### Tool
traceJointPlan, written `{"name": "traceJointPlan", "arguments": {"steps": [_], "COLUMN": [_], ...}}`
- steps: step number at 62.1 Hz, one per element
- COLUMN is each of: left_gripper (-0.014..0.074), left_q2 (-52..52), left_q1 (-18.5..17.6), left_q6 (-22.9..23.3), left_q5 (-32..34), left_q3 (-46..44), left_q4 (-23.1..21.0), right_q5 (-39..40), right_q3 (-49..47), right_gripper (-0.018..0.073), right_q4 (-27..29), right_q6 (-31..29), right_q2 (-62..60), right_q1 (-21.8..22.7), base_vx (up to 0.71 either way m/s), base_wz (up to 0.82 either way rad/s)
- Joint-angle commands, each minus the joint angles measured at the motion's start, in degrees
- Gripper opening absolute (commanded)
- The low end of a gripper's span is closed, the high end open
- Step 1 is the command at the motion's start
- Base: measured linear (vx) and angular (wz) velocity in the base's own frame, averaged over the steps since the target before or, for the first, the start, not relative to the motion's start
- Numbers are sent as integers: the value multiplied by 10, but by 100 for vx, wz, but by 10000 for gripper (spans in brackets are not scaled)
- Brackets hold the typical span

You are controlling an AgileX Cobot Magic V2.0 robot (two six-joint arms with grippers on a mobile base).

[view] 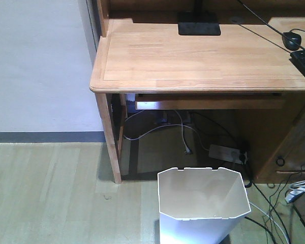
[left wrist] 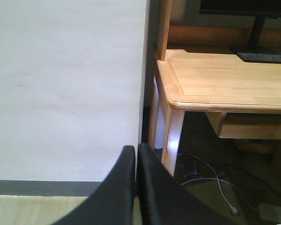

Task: Move trash bin to bedside with robot

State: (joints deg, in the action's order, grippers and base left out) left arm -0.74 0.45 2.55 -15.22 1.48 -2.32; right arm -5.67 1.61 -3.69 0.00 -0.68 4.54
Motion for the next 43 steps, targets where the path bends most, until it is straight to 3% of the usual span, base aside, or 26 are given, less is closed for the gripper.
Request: {"name": "traceJointPlan", "arguments": {"steps": [1,43], "left_gripper": [-6,-6], "left_q2": [-8,-8], "left_q1": [0,0], "left_q6": [3,3], "left_q5": [40,40], "left_q3": [7,7], "left_q4": [-2,-2], "right_q5": [44,44], "right_q3": [3,3], "right_gripper": [-9,-9], "right_q4": [-8,-8], "right_q6": [0,0], "right_q2": [-7,-7], "right_q1": [-1,-1], "base_vx": [0,0], "base_wz": [0,0]}}
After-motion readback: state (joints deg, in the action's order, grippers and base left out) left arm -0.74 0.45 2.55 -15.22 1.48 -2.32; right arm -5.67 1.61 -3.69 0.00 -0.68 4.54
